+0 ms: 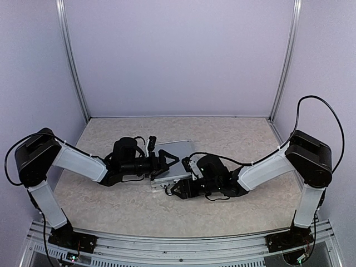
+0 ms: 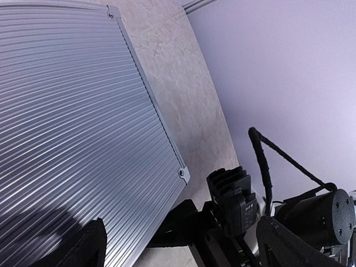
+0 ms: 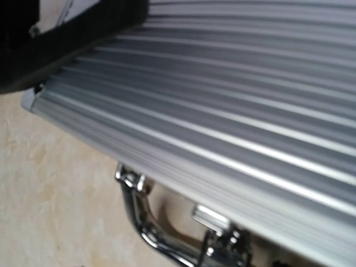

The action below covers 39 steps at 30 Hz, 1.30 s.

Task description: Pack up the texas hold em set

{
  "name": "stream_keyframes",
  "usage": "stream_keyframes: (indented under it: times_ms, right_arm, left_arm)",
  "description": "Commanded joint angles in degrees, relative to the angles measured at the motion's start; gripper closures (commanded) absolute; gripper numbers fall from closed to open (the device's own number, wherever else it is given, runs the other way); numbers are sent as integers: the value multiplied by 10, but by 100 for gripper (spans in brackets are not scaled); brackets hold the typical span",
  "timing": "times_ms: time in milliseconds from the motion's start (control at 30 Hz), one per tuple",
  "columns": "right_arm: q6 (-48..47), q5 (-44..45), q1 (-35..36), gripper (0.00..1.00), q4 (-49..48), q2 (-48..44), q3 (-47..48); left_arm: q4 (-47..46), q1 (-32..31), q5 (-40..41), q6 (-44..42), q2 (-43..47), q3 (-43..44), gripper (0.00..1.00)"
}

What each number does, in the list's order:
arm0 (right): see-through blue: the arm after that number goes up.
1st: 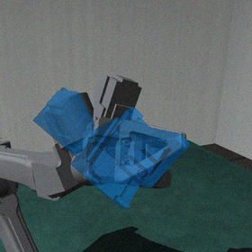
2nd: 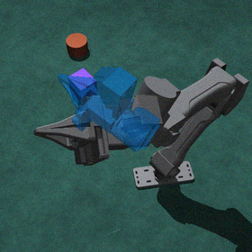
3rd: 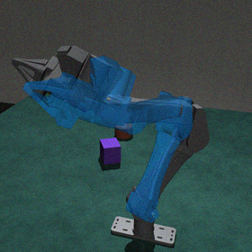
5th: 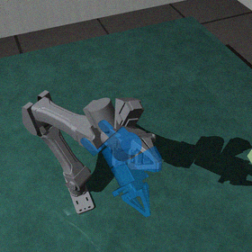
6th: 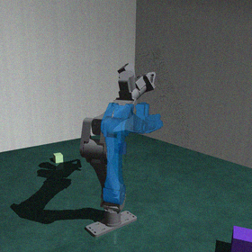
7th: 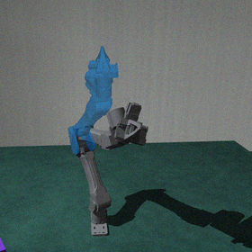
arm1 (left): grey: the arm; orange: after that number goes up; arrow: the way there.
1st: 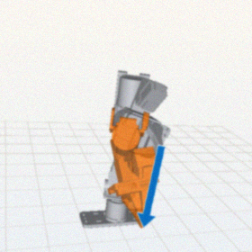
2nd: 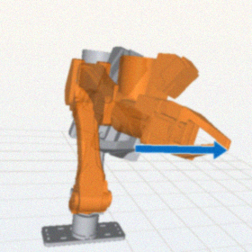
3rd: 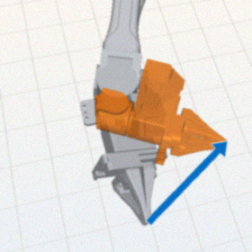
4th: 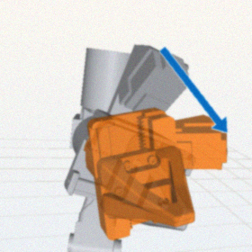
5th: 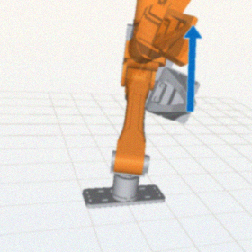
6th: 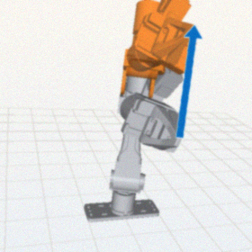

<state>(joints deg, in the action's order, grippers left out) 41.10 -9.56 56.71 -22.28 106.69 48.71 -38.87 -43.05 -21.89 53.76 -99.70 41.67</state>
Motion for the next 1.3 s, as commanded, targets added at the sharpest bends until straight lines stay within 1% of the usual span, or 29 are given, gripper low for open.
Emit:
stream_keyframes:
  times_ms: [0,133,267,433,633,900,1000,1100,1200,1267]
  right_arm:
    - [-5,-42,-8,29,-31,22,15]
    - [3,-78,-8,29,-36,29,30]
    - [27,-102,-8,29,-58,14,14]
    - [48,-113,-7,29,-78,-15,-6]
    - [53,-112,-8,29,-73,-32,0]
    - [18,-98,-16,28,-30,-5,45]
    - [9,-99,-16,28,-31,-19,40]
    - [-9,-78,-16,28,-3,-42,41]
    - [-25,-69,-15,28,32,-40,57]
    - [-27,-65,-15,28,38,-33,63]
  left_arm:
    - [21,-2,-4,-5,-28,-5,7]
    - [18,-2,-6,-4,-34,-7,7]
    - [16,-3,-6,-4,-35,-9,7]
    - [11,-4,-7,-2,-38,-9,7]
    - [9,-7,-7,0,-45,-6,7]
    - [8,-10,-8,2,-43,-10,7]
    - [13,-10,-6,-1,-38,-10,7]
    - [18,-9,-4,-5,-35,-7,7]
    - [16,-10,-6,-3,-37,-2,7]
    - [15,-11,-7,-2,-38,0,7]
